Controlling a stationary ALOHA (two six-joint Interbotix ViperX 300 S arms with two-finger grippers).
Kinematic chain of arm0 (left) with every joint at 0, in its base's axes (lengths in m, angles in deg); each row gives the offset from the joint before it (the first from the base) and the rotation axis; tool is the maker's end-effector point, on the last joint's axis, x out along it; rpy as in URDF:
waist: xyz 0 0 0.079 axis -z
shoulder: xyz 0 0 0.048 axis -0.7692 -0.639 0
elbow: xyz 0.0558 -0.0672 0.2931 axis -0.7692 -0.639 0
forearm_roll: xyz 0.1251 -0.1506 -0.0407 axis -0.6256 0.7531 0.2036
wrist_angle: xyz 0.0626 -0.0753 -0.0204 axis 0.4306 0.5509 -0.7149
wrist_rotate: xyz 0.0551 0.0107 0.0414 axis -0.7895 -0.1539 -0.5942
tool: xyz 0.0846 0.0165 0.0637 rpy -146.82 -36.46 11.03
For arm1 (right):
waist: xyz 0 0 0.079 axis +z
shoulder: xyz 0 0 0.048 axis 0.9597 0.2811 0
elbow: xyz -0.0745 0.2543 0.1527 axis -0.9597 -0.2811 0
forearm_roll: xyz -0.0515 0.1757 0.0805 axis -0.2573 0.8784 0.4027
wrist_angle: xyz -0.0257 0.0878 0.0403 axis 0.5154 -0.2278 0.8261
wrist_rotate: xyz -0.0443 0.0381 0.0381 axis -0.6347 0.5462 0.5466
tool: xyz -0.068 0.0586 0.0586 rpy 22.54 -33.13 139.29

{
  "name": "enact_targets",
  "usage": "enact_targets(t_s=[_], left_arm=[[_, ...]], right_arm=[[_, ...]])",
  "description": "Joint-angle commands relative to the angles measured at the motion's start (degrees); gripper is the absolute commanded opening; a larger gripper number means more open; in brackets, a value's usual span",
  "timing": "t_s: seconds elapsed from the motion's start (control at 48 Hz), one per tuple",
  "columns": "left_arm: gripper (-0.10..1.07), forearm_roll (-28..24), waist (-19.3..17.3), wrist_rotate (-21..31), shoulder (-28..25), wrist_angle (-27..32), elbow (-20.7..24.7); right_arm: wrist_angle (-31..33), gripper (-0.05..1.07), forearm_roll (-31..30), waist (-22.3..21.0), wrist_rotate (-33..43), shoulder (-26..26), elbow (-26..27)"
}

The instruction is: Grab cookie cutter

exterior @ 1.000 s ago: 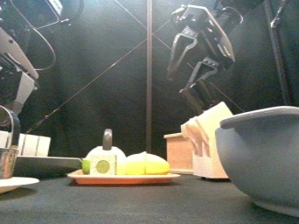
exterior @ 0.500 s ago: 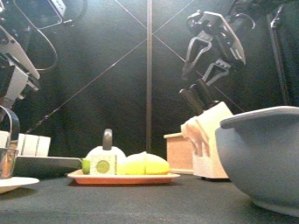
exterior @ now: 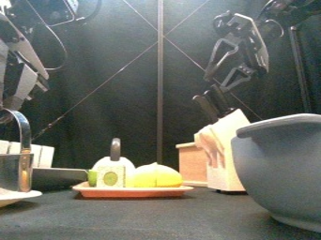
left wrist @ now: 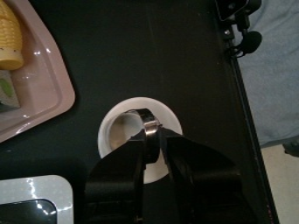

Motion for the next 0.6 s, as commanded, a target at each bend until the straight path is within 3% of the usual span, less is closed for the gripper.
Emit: enact_targets(t_s=[0.0, 0.583], left_arm=[[0.58, -0.35, -0.26, -0.09, 0.26, -0.26, 1.32], [0.54, -0.53, -1.23, -0.18, 3.87, 0.62, 1.41]], right_arm=[[-0.44, 0.96, 0.18, -0.18, -0.09, -1.05, 0.62], [-0.62, 0.96, -1.14, -1.67, -0.18, -2.02, -0.44]])
